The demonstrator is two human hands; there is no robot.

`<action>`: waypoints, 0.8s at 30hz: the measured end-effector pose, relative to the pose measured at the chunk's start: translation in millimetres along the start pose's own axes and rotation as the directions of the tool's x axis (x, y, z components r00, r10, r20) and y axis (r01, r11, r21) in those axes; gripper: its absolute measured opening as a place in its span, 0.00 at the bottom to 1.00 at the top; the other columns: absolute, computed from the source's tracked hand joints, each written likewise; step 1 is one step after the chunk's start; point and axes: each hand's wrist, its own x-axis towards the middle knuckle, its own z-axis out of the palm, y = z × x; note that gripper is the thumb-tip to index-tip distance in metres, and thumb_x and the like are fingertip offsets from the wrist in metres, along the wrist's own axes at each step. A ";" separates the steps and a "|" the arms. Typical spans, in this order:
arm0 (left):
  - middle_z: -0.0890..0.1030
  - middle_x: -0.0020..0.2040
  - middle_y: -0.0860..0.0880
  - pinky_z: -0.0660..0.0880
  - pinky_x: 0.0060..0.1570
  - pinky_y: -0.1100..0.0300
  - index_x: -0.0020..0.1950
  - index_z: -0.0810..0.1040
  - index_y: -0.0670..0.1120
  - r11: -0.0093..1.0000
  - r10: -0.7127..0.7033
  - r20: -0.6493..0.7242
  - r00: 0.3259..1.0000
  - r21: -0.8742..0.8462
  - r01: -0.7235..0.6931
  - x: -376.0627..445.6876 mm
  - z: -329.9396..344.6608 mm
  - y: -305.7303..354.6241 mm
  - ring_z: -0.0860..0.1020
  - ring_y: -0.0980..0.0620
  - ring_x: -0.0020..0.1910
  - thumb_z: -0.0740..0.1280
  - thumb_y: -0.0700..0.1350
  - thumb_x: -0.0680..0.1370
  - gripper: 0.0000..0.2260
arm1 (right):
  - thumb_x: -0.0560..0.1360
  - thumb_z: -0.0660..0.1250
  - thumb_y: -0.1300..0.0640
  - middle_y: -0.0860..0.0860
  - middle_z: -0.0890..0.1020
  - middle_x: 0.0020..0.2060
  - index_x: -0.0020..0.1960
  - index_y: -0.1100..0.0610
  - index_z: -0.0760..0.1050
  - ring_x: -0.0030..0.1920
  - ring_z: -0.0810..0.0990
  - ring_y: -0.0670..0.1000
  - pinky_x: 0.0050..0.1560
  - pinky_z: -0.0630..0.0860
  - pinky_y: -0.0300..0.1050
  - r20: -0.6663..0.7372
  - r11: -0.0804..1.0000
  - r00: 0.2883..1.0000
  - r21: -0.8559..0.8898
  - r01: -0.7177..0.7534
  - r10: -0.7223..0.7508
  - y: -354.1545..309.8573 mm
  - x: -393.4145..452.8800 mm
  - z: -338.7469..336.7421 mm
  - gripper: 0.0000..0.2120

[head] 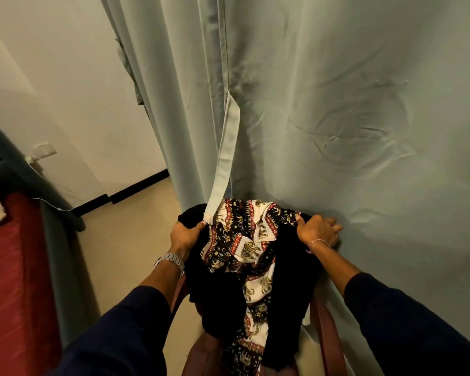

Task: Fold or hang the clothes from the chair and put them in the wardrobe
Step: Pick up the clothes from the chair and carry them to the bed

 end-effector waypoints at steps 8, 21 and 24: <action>0.83 0.59 0.41 0.76 0.63 0.53 0.63 0.80 0.39 0.997 0.074 -0.288 0.955 0.038 -0.066 -28.8 12.0 28.5 0.80 0.42 0.59 0.73 0.41 0.77 0.16 | 0.82 0.63 0.53 0.58 0.77 0.61 0.61 0.50 0.80 0.63 0.70 0.64 0.62 0.68 0.54 -0.112 0.983 0.980 0.056 0.174 -0.167 -12.0 5.0 1.5 0.11; 0.83 0.53 0.38 0.81 0.42 0.50 0.64 0.76 0.35 0.822 -0.123 0.138 0.983 -0.541 0.179 -54.2 78.0 39.2 0.84 0.40 0.49 0.75 0.61 0.70 0.35 | 0.83 0.62 0.60 0.52 0.78 0.46 0.48 0.61 0.77 0.46 0.76 0.49 0.44 0.71 0.36 -0.186 0.744 0.915 0.536 0.399 -0.357 -57.7 -20.8 34.9 0.08; 0.86 0.53 0.43 0.79 0.52 0.52 0.59 0.82 0.43 0.786 0.032 0.379 0.925 -0.581 0.211 -69.7 85.0 40.2 0.85 0.47 0.52 0.70 0.66 0.73 0.27 | 0.82 0.63 0.59 0.50 0.80 0.42 0.48 0.60 0.78 0.41 0.76 0.46 0.43 0.72 0.39 -0.173 0.688 0.929 0.630 0.359 -0.326 -51.7 -16.9 36.8 0.07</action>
